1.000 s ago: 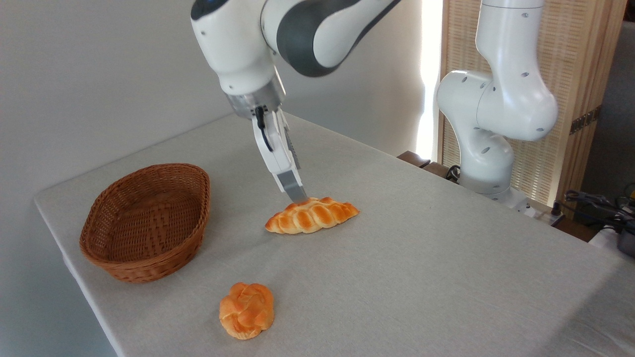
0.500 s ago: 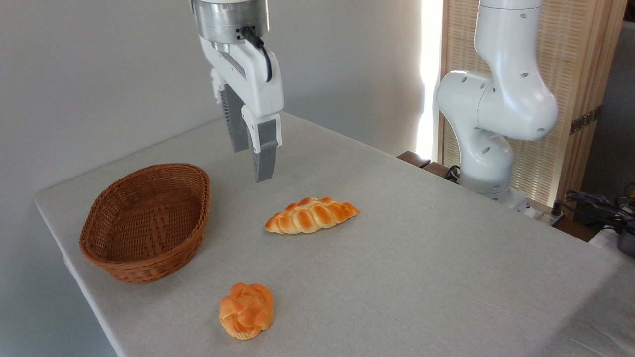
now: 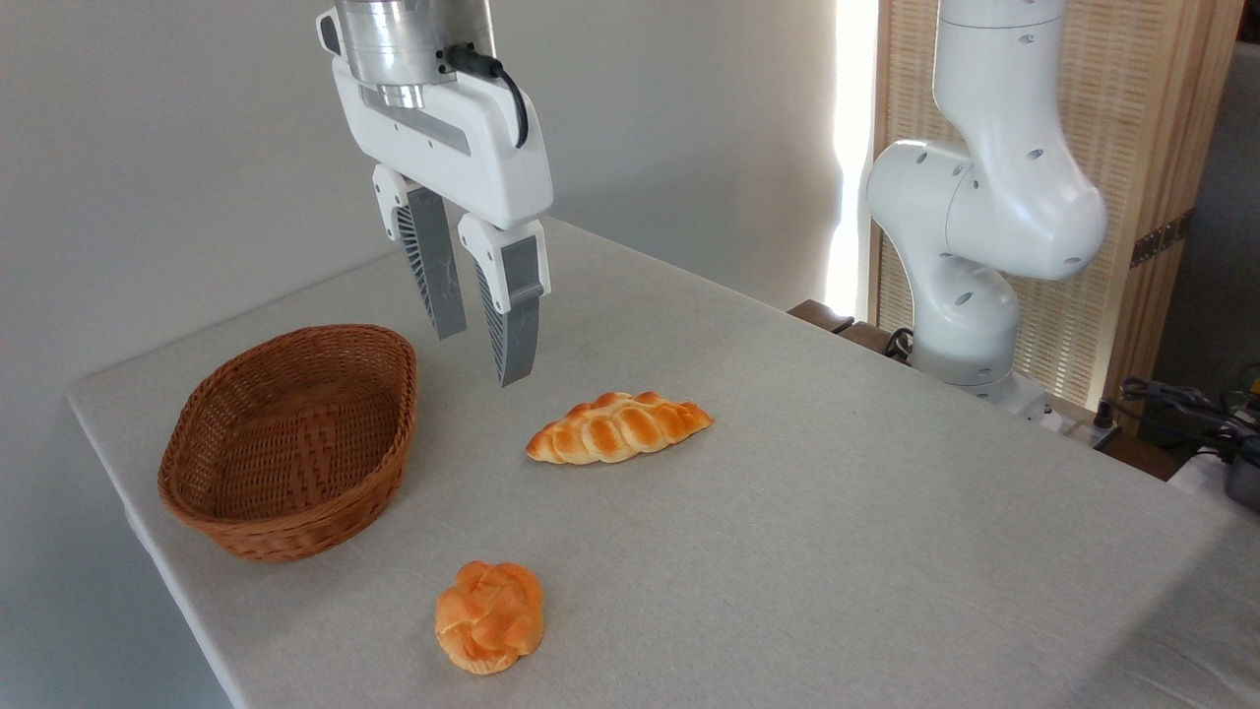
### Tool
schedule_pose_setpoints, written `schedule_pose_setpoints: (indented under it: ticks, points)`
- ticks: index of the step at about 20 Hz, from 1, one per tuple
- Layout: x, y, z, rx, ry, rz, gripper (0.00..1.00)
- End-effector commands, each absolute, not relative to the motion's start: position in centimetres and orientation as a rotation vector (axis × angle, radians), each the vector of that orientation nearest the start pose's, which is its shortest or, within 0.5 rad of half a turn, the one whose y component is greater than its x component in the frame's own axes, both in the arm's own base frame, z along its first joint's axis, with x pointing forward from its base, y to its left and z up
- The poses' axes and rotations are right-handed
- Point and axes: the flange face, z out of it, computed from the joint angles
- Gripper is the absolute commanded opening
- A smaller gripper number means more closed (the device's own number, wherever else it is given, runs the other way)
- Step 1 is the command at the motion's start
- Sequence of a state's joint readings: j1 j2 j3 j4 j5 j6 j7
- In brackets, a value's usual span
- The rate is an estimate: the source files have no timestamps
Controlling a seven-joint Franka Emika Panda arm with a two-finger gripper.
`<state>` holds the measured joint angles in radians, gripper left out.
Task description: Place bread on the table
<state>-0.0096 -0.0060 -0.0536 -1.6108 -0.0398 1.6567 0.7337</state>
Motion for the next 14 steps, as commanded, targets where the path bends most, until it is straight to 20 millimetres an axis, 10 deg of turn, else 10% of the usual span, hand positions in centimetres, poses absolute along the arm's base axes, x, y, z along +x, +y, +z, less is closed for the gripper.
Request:
schedule_pose_setpoints:
  ticks: [1,14]
  points:
    - [55.5,-2.4,62.5,-2.9,1.234,-0.076,1.0]
    - [55.2,-2.4,61.8,-2.942,1.199,-0.031,1.0]
